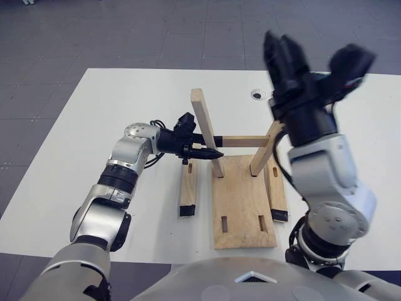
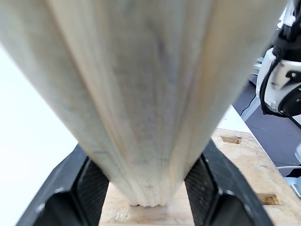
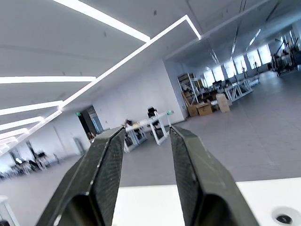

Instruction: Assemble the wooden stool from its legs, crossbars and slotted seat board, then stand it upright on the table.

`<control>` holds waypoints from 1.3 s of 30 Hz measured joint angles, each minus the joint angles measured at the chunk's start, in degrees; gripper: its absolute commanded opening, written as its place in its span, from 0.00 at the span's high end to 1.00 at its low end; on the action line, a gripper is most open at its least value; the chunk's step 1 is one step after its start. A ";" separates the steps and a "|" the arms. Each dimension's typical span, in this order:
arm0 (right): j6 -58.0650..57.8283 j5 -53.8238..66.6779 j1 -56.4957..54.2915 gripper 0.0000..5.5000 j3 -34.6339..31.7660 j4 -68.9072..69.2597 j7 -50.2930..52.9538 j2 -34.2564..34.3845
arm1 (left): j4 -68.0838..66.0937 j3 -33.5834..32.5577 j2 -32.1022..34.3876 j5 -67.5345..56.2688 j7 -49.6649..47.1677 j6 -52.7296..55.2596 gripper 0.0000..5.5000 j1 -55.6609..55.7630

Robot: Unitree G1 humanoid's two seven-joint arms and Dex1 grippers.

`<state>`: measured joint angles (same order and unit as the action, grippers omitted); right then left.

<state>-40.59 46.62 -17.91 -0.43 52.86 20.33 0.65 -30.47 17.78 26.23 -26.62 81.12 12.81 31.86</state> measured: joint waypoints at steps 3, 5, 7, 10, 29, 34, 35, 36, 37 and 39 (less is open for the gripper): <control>-0.05 12.88 -0.26 0.68 -8.30 1.58 2.17 -6.09 | -1.26 -0.01 -0.75 0.00 -0.63 -1.40 0.63 0.40; 0.64 17.82 -0.33 0.68 -12.80 1.74 3.11 -10.60 | -2.18 -0.01 -1.14 0.00 -0.63 -2.17 0.63 0.72; 2.08 21.93 -0.35 0.68 -19.69 1.52 3.84 -17.46 | -3.88 -0.01 -1.68 0.00 -0.64 -2.99 0.63 1.84; 4.66 23.51 0.10 0.68 -28.62 -1.14 3.53 -25.00 | -7.99 0.05 -2.75 0.39 -0.67 -4.39 0.63 4.12; 11.79 4.14 12.46 0.69 -24.42 -14.95 -7.84 -24.22 | -16.63 -3.95 0.27 13.27 4.27 -11.35 0.13 9.67; 12.44 -0.43 12.88 0.69 -22.52 -15.07 -8.78 -23.39 | -4.01 -12.66 7.57 9.92 2.14 -10.31 0.13 11.87; 12.59 -0.97 12.96 0.69 -22.41 -15.07 -8.88 -23.13 | -1.14 -14.16 10.10 9.57 2.17 -10.00 0.13 11.50; 12.71 -1.40 12.98 0.69 -22.38 -15.06 -8.99 -23.02 | 0.77 -15.42 12.08 9.18 2.22 -9.76 0.13 11.25; 12.79 -1.52 12.97 0.69 -22.28 -15.06 -9.18 -22.74 | 2.95 -16.60 14.22 8.72 2.36 -9.22 0.13 10.81; 12.84 -2.00 12.99 0.69 -21.98 -15.05 -9.32 -22.02 | 5.64 -18.82 16.23 7.29 2.32 -7.99 0.13 10.34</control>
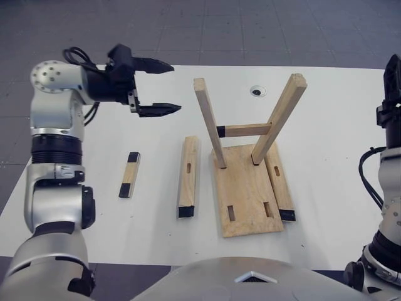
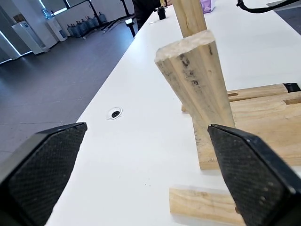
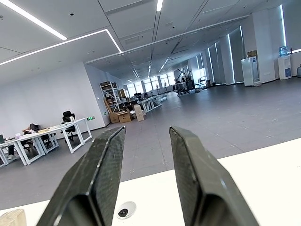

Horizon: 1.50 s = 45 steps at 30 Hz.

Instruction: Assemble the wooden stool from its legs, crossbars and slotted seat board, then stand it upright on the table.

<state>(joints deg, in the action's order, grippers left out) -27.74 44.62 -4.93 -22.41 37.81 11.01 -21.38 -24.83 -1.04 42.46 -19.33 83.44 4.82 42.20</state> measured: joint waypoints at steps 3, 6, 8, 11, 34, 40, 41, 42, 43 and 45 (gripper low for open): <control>0.03 -0.51 0.27 0.69 -0.01 0.09 -0.07 0.61 | 5.79 -5.91 0.82 -2.96 -10.18 7.99 0.13 0.95; 0.02 -0.68 0.77 0.69 0.08 0.30 -0.09 1.01 | 12.78 -10.19 -2.97 -4.21 -27.86 18.72 0.13 3.49; 0.02 -0.91 0.78 0.69 0.48 0.36 -0.16 1.07 | 18.37 -11.29 -8.41 -4.85 -38.63 24.36 0.13 3.11; -0.02 -1.71 0.74 0.69 1.62 0.44 -0.46 1.12 | 32.99 -12.77 -22.06 -7.45 -60.47 37.91 0.13 -0.06; -1.25 -4.17 2.85 0.69 6.99 1.13 -1.79 5.37 | 37.58 -7.68 -36.45 -15.12 -80.38 48.56 0.13 4.86; -1.77 -4.37 4.20 0.69 6.77 1.23 -1.54 6.05 | 45.28 2.01 -34.23 -11.33 -77.77 46.12 0.13 -8.97; -1.79 -4.44 4.44 0.69 6.80 1.25 -1.54 6.38 | 45.76 1.78 -34.24 -11.63 -77.51 45.89 0.13 -9.50; -1.86 -4.55 4.61 0.69 6.97 1.36 -1.54 6.76 | 45.85 0.96 -34.74 -12.11 -77.32 45.66 0.13 -9.92; -1.91 -4.69 4.78 0.69 7.32 1.49 -1.62 6.88 | 45.71 -0.31 -35.36 -13.13 -77.20 45.13 0.13 -10.28; -1.91 -5.00 5.52 0.69 7.26 1.67 -2.85 6.72 | 43.55 -3.72 -36.66 -14.28 -77.33 42.98 0.13 -9.08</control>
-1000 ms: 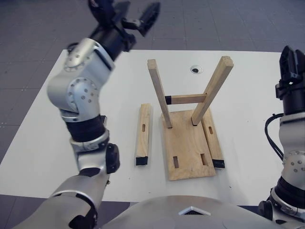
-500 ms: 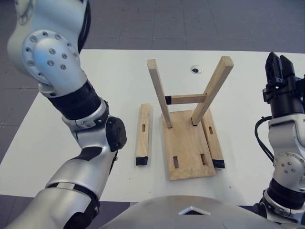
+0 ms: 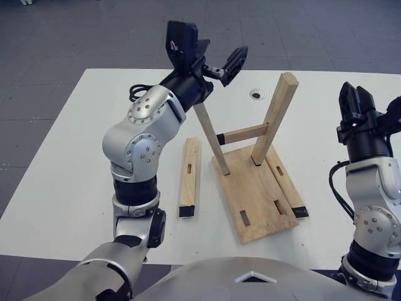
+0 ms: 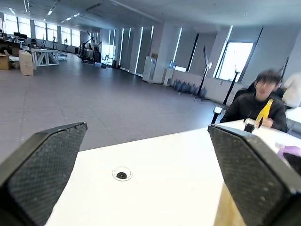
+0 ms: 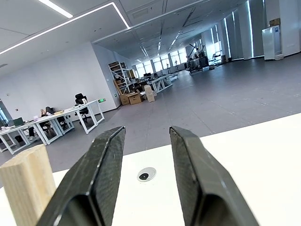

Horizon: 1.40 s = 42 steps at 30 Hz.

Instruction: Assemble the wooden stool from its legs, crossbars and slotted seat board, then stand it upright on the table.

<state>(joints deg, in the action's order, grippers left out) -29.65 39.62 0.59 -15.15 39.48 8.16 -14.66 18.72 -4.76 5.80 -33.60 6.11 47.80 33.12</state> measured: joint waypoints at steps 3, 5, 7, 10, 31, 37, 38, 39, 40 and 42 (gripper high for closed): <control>0.00 -0.06 1.23 0.69 -2.61 -0.14 -2.88 -2.39 | -4.72 -8.50 1.74 -1.56 -1.46 -3.20 0.13 7.71; -0.59 -0.41 2.43 0.69 -4.25 -0.25 -5.39 -5.53 | -5.77 -12.67 4.68 -2.69 -1.75 -4.57 0.13 13.55; -2.83 -1.51 5.02 0.69 -5.86 -0.80 -8.29 -10.06 | -5.91 -16.79 8.74 -3.92 -2.16 -5.41 0.13 16.45; -7.02 -3.48 11.17 0.69 -7.21 -1.59 -16.16 -19.23 | -0.33 -19.53 16.51 -6.10 0.16 -1.28 0.13 12.20; 2.95 -11.38 31.56 0.50 3.01 4.89 -69.09 -40.36 | 10.79 -24.71 27.59 0.75 17.97 -6.77 0.13 -40.04; 2.28 -16.15 27.77 0.29 15.33 4.76 -71.03 -43.40 | 12.65 -23.82 26.61 -0.21 16.96 -6.77 0.13 -39.97; 3.02 -17.44 27.36 0.27 16.80 4.16 -71.31 -43.80 | 13.22 -24.14 26.42 -1.24 16.63 -6.68 0.13 -39.76; 4.22 -19.38 26.34 0.27 18.52 3.34 -71.43 -44.01 | 13.53 -24.31 26.19 -1.87 16.09 -6.57 0.13 -39.64; 4.90 -20.63 25.62 0.27 19.59 2.81 -71.48 -44.08 | 13.73 -24.38 26.15 -2.30 15.92 -6.50 0.13 -39.65; 7.20 -25.70 22.48 0.27 23.94 0.91 -71.37 -44.22 | 14.97 -24.69 26.07 -4.08 15.28 -5.69 0.13 -39.58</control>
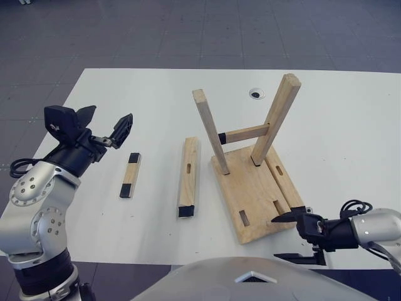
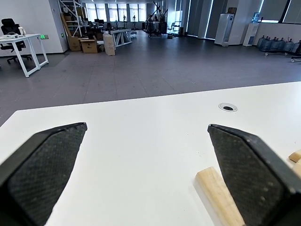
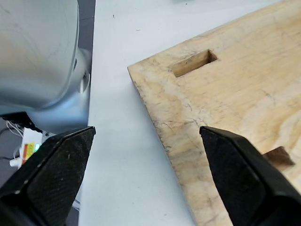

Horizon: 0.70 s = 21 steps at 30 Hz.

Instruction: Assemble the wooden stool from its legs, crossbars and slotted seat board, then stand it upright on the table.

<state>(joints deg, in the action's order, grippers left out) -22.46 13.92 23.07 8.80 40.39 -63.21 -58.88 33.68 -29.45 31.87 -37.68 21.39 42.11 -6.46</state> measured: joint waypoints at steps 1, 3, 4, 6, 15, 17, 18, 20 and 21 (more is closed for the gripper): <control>0.94 -1.43 -1.24 0.27 1.37 -0.42 0.20 0.02 | 0.48 -0.11 -0.02 -0.47 -0.40 0.12 0.13 0.13; 2.54 -5.08 -4.86 0.27 4.53 -1.70 1.30 1.04 | 1.16 -0.59 -0.06 -1.58 -1.61 0.13 0.13 0.61; 3.14 -6.75 -6.43 0.27 5.97 -2.34 2.21 1.95 | 1.21 -0.72 -0.12 -1.66 -2.13 0.13 0.13 0.63; 4.25 -11.65 -10.44 0.27 10.21 -4.49 5.40 5.48 | 1.13 -0.72 -0.52 -1.92 -3.38 0.10 0.13 0.64; 6.65 -21.66 -19.34 0.27 18.81 -11.49 12.69 15.16 | 0.57 4.67 -2.89 4.83 -7.04 -2.25 0.13 -2.47; 6.65 -21.94 -19.51 0.27 19.10 -11.82 13.17 15.80 | 0.60 5.83 -3.20 6.11 -7.02 -2.37 0.13 -3.95; 6.64 -21.97 -19.51 0.27 19.11 -11.80 13.18 15.81 | 0.60 6.55 -3.32 6.64 -7.03 -2.36 0.13 -4.60; 6.07 -21.80 -19.37 0.27 18.99 -11.01 13.17 15.87 | 0.89 7.77 -3.88 7.68 -7.25 -2.34 0.13 -5.53; 5.34 -21.58 -19.06 0.27 18.81 -10.40 13.24 15.96 | 1.20 9.03 -4.46 8.10 -7.55 -2.21 0.13 -6.58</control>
<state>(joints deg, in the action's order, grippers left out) -17.12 -7.66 4.01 27.60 29.99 -49.96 -42.92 34.88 -20.42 27.41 -29.58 13.84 39.90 -13.04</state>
